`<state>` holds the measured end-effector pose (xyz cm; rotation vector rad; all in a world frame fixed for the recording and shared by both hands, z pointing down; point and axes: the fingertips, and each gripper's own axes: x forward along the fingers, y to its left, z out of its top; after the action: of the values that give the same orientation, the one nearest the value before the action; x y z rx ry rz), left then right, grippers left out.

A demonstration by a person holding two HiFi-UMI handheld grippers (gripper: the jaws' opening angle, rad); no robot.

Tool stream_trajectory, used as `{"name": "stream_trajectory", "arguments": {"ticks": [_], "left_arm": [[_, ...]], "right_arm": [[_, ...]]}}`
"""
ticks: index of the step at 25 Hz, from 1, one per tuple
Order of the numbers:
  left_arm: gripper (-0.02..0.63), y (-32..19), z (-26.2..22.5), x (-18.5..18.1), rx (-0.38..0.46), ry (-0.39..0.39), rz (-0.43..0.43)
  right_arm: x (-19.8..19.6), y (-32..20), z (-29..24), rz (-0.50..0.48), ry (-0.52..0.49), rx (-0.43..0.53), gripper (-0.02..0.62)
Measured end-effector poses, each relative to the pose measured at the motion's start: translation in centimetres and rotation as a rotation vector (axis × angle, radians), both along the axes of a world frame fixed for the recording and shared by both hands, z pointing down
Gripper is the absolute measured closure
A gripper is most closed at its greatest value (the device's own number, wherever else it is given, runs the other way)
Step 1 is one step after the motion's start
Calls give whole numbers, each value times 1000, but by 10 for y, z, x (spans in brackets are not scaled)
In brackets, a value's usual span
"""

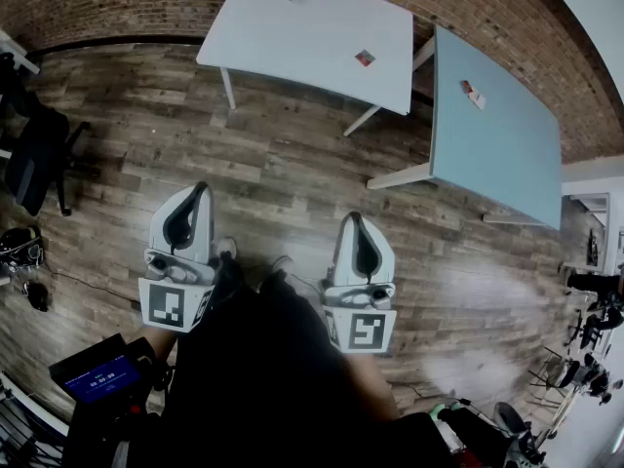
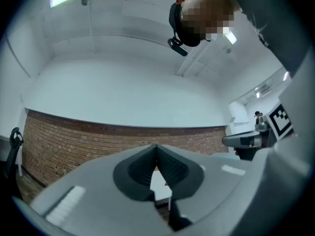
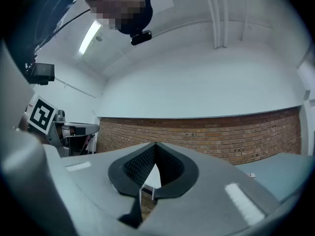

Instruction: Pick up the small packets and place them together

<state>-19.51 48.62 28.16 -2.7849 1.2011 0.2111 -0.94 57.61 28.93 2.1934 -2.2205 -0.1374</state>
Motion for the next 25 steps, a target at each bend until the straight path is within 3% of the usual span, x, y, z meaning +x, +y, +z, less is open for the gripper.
{"name": "stream_trajectory", "arguments": {"ticks": [25], "left_arm": [[606, 1, -12, -4, 37, 18, -90]], "right_arm": [[7, -11, -2, -32, -36, 25, 594]]}}
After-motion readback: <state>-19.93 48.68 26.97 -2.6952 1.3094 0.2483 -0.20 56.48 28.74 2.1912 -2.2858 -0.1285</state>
